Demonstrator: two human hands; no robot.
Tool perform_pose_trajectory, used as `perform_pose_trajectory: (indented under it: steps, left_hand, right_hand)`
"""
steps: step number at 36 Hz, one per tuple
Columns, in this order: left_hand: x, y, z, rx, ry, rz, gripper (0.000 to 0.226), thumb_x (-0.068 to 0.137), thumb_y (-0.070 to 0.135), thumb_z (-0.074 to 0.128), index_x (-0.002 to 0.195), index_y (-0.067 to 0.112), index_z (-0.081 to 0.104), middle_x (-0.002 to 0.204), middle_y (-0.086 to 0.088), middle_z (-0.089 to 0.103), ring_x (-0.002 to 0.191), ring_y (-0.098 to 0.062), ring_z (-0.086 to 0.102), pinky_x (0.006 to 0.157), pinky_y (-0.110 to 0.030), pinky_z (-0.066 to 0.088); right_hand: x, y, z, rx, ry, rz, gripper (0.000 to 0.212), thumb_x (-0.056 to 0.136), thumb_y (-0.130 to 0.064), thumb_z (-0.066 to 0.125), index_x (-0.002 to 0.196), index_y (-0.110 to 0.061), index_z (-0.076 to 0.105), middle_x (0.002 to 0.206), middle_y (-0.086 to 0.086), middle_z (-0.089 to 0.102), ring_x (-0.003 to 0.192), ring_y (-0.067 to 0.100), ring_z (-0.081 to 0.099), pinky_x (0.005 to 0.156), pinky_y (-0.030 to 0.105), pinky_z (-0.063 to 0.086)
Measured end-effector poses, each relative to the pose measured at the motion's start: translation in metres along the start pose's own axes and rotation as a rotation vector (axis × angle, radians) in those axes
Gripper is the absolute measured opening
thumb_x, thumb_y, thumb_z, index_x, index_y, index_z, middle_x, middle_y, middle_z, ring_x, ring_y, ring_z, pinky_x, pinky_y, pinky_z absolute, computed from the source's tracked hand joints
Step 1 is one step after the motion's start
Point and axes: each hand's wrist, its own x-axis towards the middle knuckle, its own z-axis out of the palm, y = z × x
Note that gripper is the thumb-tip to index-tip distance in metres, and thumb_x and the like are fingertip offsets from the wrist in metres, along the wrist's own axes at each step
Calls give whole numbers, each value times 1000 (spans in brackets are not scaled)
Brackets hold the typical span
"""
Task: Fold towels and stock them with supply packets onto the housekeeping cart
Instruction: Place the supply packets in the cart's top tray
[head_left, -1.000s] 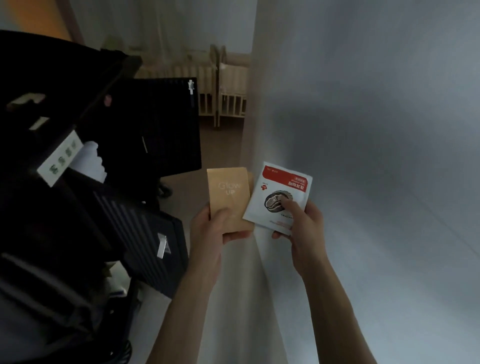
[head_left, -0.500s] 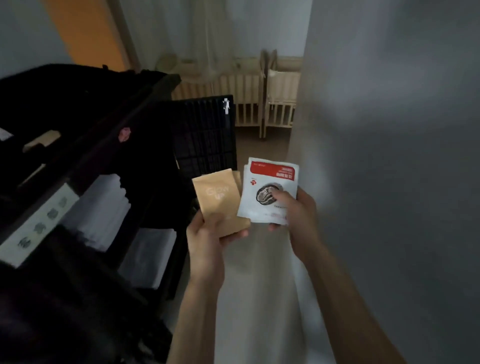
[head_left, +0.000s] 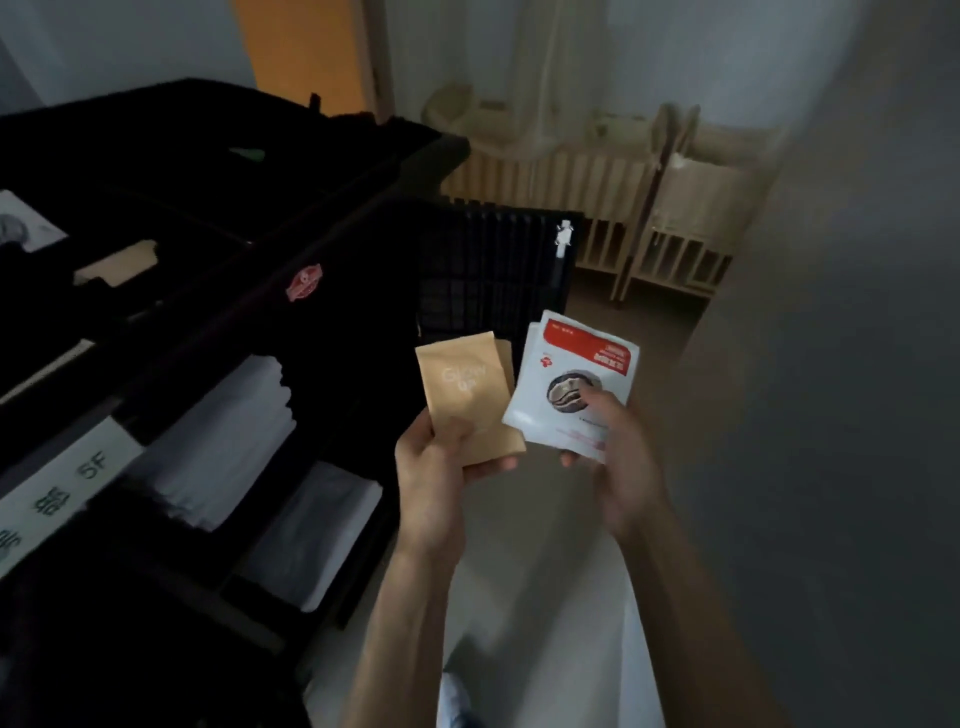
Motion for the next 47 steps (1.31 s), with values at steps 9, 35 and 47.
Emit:
perform_pose_trajectory:
  steps: [9, 35, 47]
  left_hand:
    - [147, 44, 0, -75, 14, 87, 23, 92, 8, 52, 102, 9, 72, 91, -15, 74, 78, -34, 73, 59, -37, 58]
    - [289, 119, -39, -57, 752, 424, 27, 93, 34, 55, 105, 17, 72, 101, -16, 74, 89, -33, 73, 66, -35, 60]
    - [279, 141, -63, -5, 1032, 516, 33, 76, 24, 69, 109, 19, 69, 102, -11, 76, 92, -32, 74, 70, -37, 59]
  right_hand:
    - [132, -33, 75, -80, -95, -151, 19, 98, -4, 56, 96, -23, 58, 78, -12, 68, 66, -11, 64, 58, 7, 49]
    - [303, -6, 343, -254, -1108, 136, 17, 92, -19, 64, 85, -31, 74, 87, 1, 77, 70, 24, 75, 39, 28, 49]
    - [300, 4, 398, -192, -1402, 199, 16, 91, -18, 64, 85, -30, 73, 84, 5, 76, 65, 26, 73, 39, 28, 46]
